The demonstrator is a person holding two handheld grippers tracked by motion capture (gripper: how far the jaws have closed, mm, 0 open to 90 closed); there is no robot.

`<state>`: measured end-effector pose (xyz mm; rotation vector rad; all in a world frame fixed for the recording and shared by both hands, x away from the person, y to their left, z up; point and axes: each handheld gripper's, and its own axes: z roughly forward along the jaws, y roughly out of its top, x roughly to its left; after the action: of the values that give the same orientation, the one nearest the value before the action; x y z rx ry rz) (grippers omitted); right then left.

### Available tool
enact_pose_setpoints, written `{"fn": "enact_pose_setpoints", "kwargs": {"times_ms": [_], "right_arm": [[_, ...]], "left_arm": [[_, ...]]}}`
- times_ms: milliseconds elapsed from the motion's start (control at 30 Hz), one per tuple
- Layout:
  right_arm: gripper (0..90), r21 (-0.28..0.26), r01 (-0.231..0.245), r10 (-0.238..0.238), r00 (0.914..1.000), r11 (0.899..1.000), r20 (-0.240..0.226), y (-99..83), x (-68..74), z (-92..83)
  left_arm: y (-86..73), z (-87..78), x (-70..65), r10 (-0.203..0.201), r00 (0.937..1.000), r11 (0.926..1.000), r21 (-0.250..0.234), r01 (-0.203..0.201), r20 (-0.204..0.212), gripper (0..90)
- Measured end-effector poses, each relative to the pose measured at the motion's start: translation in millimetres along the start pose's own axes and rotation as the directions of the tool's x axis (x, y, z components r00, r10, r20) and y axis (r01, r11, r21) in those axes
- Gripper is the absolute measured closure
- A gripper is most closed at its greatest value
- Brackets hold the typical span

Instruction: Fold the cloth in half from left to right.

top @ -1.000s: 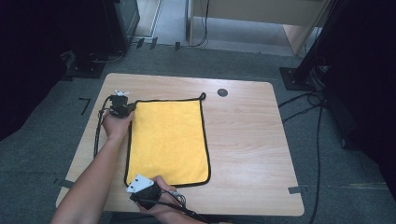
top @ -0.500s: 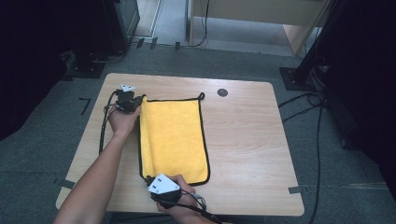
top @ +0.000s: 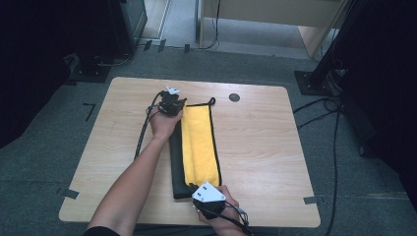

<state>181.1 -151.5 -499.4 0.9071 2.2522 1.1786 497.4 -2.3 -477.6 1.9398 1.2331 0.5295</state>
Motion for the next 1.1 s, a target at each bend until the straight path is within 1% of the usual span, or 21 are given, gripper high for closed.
{"fn": "enact_pose_setpoints", "kwargs": {"times_ms": [67,100,167,233,333,433,500,533,567,600,633,667,700,767,800,900,933,967,1000,1067,1100], "right_arm": [[86.5,0.003,-0.005,0.005,0.9999,1.0,0.013,-4.0,-5.2,-4.4],[86.5,0.005,-0.007,0.007,0.9998,1.0,0.021,-6.2,-7.8,-6.6],[86.5,0.008,-0.024,0.024,0.9993,1.0,0.029,-9.8,-12.7,-11.1],[86.4,0.006,-0.031,0.03,0.9988,1.0,0.039,-12.7,-17.5,-14.9],[86.3,0.008,-0.041,0.04,0.9977,0.999,0.055,-15.6,-23.6,-19.4],[85.2,0.028,-0.059,0.057,0.9964,0.998,0.062,-19.4,-29.1,-19.9],[83.0,0.056,-0.071,0.068,0.9956,0.996,0.065,-23.4,-32.2,-16.8],[81.2,0.062,-0.072,0.067,0.9956,0.996,0.065,-24.8,-32.8,-15.9],[78.6,0.071,-0.064,0.059,0.9959,0.995,0.068,-26.3,-32.5,-14.6],[74.2,0.079,-0.044,0.037,0.996,0.996,0.081,-27.8,-31.4,-13.2],[72.5,0.083,-0.037,0.029,0.9954,0.996,0.091,-28.5,-30.6,-12.7],[70.0,0.089,-0.04,0.03,0.9938,0.995,0.107,-29.0,-29.7,-12.3],[67.3,0.091,-0.043,0.032,0.9917,0.995,0.125,-29.8,-30.6,-12.0],[61.6,0.093,-0.072,0.058,0.9878,0.993,0.145,-30.7,-34.7,-12.9],[59.7,0.087,-0.079,0.065,0.9867,0.993,0.149,-31.0,-36.9,-13.5],[55.7,0.069,-0.114,0.1,0.9772,0.991,0.188,-30.4,-44.9,-18.3],[55.5,0.061,-0.126,0.112,0.9732,0.99,0.201,-29.5,-46.6,-20.4],[55.2,0.059,-0.121,0.106,0.9728,0.991,0.206,-29.2,-47.6,-21.2],[54.6,0.052,-0.125,0.111,0.9699,0.991,0.217,-28.4,-48.5,-22.8],[54.2,0.039,-0.125,0.112,0.9653,0.991,0.236,-27.5,-50.8,-25.6],[54.0,0.035,-0.135,0.123,0.9628,0.99,0.241,-27.1,-51.1,-26.7]], "left_arm": [[2.8,6.4,-10.5,0.007,0.9999,1.0,-0.003,-0.007,0.012,87.7],[3.7,10.1,-15.6,-0.003,0.9998,1.0,-0.007,0.003,0.019,87.7],[5.2,15.4,-20.9,-0.006,0.9995,0.9999,0.014,0.005,0.03,87.7],[5.9,20.8,-26.0,-0.006,0.9995,0.9998,0.019,0.006,0.032,87.7],[6.2,26.6,-29.0,-0.026,0.9991,0.9993,0.028,0.025,0.033,87.7],[5.1,31.5,-28.5,-0.033,0.9989,0.9987,0.04,0.032,0.034,87.3],[4.0,33.5,-26.9,-0.061,0.9965,0.9978,0.03,0.059,0.057,85.4],[3.8,33.6,-25.2,-0.076,0.9935,0.997,0.023,0.074,0.085,82.2],[3.9,33.2,-23.7,-0.094,0.9882,0.9956,0.008,0.093,0.121,77.9],[4.2,32.2,-23.2,-0.097,0.9864,0.9952,-0.001,0.098,0.133,72.4],[4.8,30.0,-22.7,-0.085,0.9876,0.996,-0.016,0.088,0.132,70.0],[5.0,27.4,-22.0,-0.075,0.9896,0.9961,-0.036,0.08,0.123,67.2],[5.0,24.7,-20.6,-0.069,0.9916,0.9963,-0.043,0.074,0.11,64.4],[2.7,19.8,-16.1,-0.074,0.9934,0.9956,-0.051,0.079,0.087,60.8],[0.1,16.5,-11.2,-0.075,0.994,0.9956,-0.049,0.079,0.08,61.0],[-10.1,10.5,3.0,-0.08,0.9961,0.996,-0.037,0.082,0.038,61.3],[-12.0,9.7,5.3,-0.084,0.9961,0.9958,-0.035,0.085,0.029,61.4],[-16.7,7.6,10.9,-0.094,0.9955,0.9953,-0.024,0.094,0.01,61.4],[-20.6,6.0,14.7,-0.101,0.9949,0.9947,-0.022,0.101,-0.003,61.5],[-25.9,3.2,20.8,-0.101,0.9947,0.9948,-0.017,0.101,-0.02,61.4],[-29.3,1.1,24.6,-0.103,0.9941,0.9946,-0.015,0.103,-0.032,61.3]]}}
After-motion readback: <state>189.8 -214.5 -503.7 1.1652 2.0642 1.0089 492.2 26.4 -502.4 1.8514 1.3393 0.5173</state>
